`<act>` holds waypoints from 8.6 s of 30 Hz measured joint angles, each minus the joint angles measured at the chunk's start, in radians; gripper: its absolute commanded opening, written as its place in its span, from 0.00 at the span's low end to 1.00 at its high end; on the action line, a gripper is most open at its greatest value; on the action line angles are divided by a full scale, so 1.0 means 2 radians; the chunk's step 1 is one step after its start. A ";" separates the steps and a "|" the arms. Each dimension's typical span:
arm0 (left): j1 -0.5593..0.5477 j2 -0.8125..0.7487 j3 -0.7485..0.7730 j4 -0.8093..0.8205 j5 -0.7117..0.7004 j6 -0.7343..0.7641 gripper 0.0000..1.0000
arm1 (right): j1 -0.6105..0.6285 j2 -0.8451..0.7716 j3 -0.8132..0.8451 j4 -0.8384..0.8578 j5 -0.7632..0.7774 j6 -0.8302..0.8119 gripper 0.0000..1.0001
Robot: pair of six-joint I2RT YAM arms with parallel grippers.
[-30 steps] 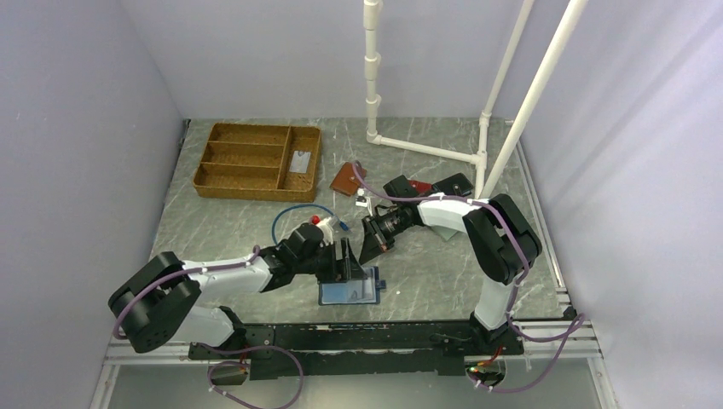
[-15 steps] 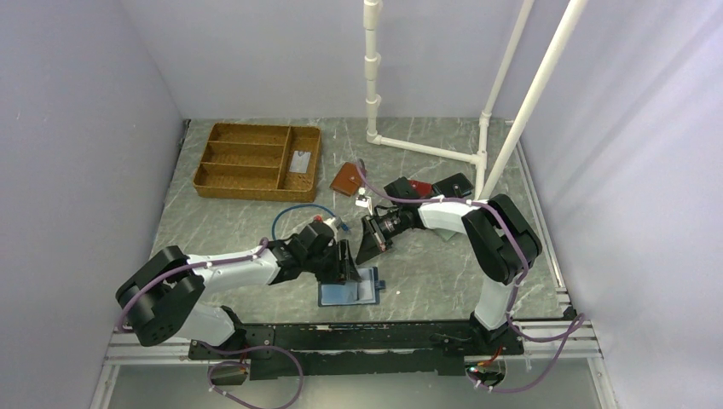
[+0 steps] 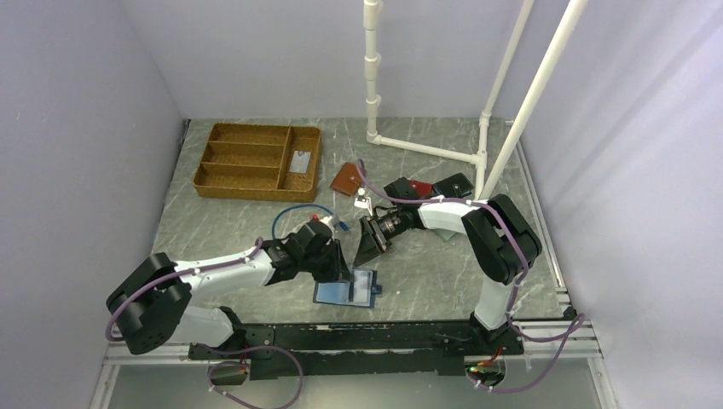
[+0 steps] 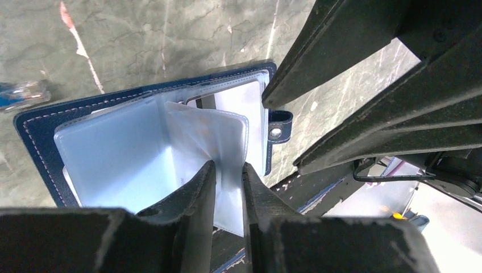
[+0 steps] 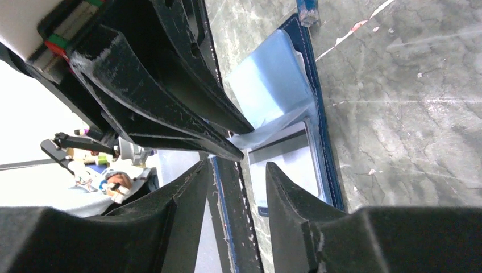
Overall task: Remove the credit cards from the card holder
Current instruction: Remove the credit card from the card holder.
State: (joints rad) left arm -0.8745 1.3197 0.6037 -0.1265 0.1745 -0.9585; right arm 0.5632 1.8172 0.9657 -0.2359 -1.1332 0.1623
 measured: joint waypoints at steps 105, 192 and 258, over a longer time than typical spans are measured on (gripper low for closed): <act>0.099 -0.014 -0.226 0.569 0.164 -0.030 0.00 | 0.001 0.000 0.061 -0.153 -0.066 -0.212 0.17; 0.187 0.319 -0.266 0.814 0.258 -0.099 0.07 | -0.009 0.099 0.070 -0.165 0.023 -0.199 0.04; 0.157 0.330 -0.232 0.813 0.237 -0.099 0.00 | -0.005 0.106 0.073 -0.187 0.015 -0.203 0.00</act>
State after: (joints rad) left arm -0.5602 1.9797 0.1394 1.5005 0.6495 -1.1568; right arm 0.5537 2.0293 1.1118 -0.6090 -1.1038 -0.2436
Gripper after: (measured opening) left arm 0.007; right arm 0.010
